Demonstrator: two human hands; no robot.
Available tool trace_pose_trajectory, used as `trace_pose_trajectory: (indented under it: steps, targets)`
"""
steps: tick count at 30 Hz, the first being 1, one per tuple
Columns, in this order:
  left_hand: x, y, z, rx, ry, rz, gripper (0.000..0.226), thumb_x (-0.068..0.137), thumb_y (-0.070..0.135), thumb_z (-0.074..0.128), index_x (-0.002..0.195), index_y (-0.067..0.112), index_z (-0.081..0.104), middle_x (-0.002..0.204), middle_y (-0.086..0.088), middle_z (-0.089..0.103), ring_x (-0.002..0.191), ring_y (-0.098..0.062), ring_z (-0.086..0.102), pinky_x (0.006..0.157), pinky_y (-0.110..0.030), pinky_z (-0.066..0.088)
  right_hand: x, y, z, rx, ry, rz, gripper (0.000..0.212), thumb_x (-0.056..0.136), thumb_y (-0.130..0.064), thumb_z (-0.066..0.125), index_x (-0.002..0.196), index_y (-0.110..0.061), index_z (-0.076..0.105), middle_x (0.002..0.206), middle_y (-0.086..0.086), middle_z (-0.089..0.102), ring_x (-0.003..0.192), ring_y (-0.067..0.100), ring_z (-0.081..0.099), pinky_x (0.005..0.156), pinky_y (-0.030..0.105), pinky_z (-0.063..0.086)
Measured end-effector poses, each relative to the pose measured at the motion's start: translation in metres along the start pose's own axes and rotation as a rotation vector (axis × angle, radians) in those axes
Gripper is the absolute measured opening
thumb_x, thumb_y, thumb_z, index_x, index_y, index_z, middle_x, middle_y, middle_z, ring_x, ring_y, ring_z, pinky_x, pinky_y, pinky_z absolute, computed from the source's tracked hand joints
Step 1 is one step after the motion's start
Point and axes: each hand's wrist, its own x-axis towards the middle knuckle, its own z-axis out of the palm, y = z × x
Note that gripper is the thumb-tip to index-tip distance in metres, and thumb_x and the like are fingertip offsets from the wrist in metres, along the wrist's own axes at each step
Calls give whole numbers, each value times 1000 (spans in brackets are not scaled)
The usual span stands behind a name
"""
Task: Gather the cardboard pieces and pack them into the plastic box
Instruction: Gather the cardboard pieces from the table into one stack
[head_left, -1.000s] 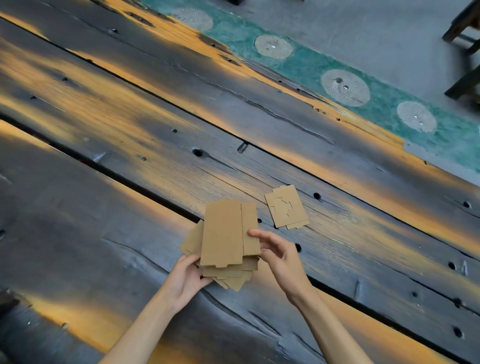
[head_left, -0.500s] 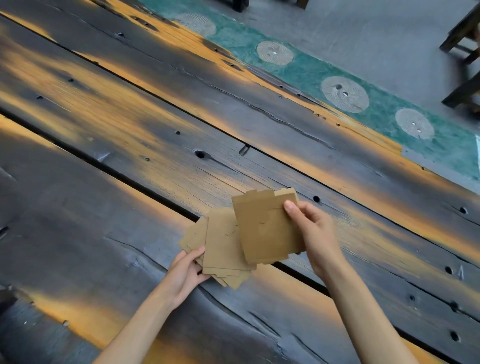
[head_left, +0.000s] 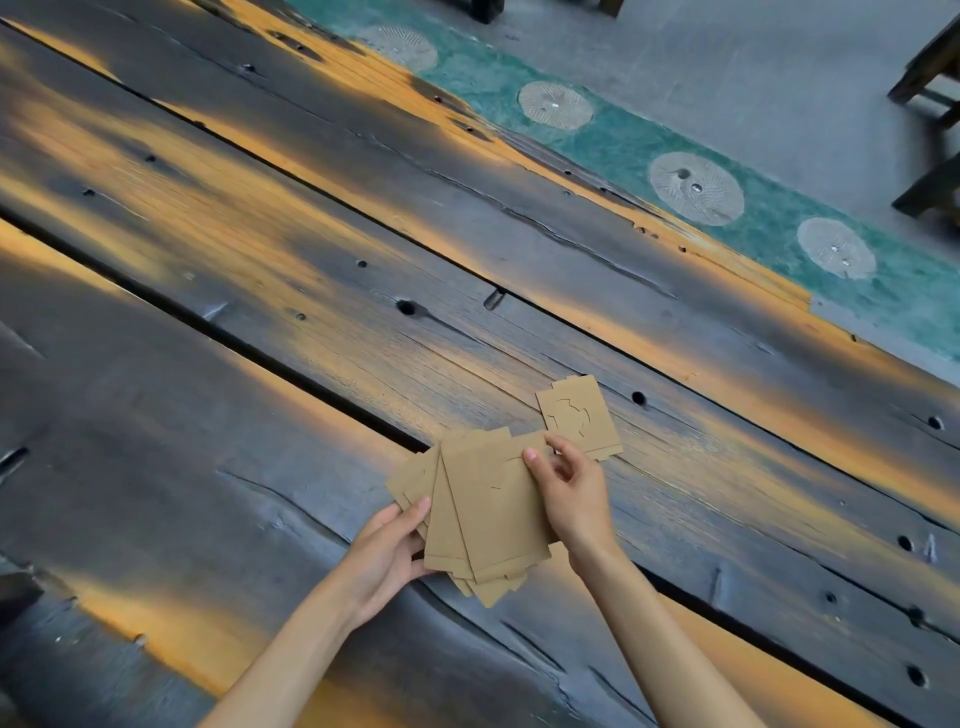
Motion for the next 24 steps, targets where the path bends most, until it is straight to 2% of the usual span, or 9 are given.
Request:
trace_pose_trajectory:
  steps: [2,5,9,14,17,19,21,22,24]
  targets:
    - [0,1,3,23,-30,-12,43,93,35,68,131,14,68,138,-20,66,126,-37,63,94,-52,58,-1,2,2,-84,-18,-40,38,93,-38,73,130,-34,67,103,-24,69,92,-12,65,79,12,51]
    - [1,3,6,32,-54,-16,45,90,35,71,129,12,70,136,-21,67,122,-34,66,89,-48,61,0,5,5,-154,-23,-68,45,92,-38,73,134,-24,66,109,-23,66,105,-4,62,99,30,51]
    - [3,2,7,50,-65,-27,52,92,28,69,135,0,60,135,-26,65,123,-39,65,89,-49,61,2,9,9,-112,-5,-43,42,93,-35,73,133,-24,67,103,-29,62,103,-3,63,98,32,53]
    - [10,-2,9,119,-75,-39,49,93,15,68,137,-3,54,134,-24,67,125,-38,64,92,-52,59,4,18,17,-100,33,-16,42,94,-33,72,133,-22,65,107,-21,65,101,-4,61,99,33,52]
    - [18,-5,5,150,-11,-29,49,91,14,69,135,0,54,131,-21,69,122,-36,66,90,-50,61,10,25,18,-85,-36,18,43,93,-35,72,134,-23,64,119,-12,69,108,1,63,99,31,52]
    - [24,-6,3,153,44,-22,47,89,15,69,132,2,57,129,-20,71,117,-33,69,84,-46,63,20,28,15,-54,-73,56,42,95,-40,68,134,-25,64,118,-14,69,106,-4,62,91,21,50]
    - [33,-7,1,141,110,-16,39,92,11,66,129,2,59,126,-20,73,112,-32,72,80,-43,64,41,31,6,-72,-6,59,40,96,-41,66,131,-21,64,118,-11,69,102,-7,60,83,13,44]
    - [37,-5,0,135,138,-11,34,95,8,63,128,3,60,124,-20,74,110,-31,73,78,-42,64,53,30,-1,-108,51,51,40,97,-39,65,131,-18,63,121,-6,69,104,-1,62,85,15,45]
    - [44,-1,-2,127,181,-8,29,98,6,59,126,3,61,122,-19,75,108,-29,74,76,-40,64,84,33,-17,-208,152,61,42,97,-33,66,134,-13,57,128,5,65,115,18,61,97,29,48]
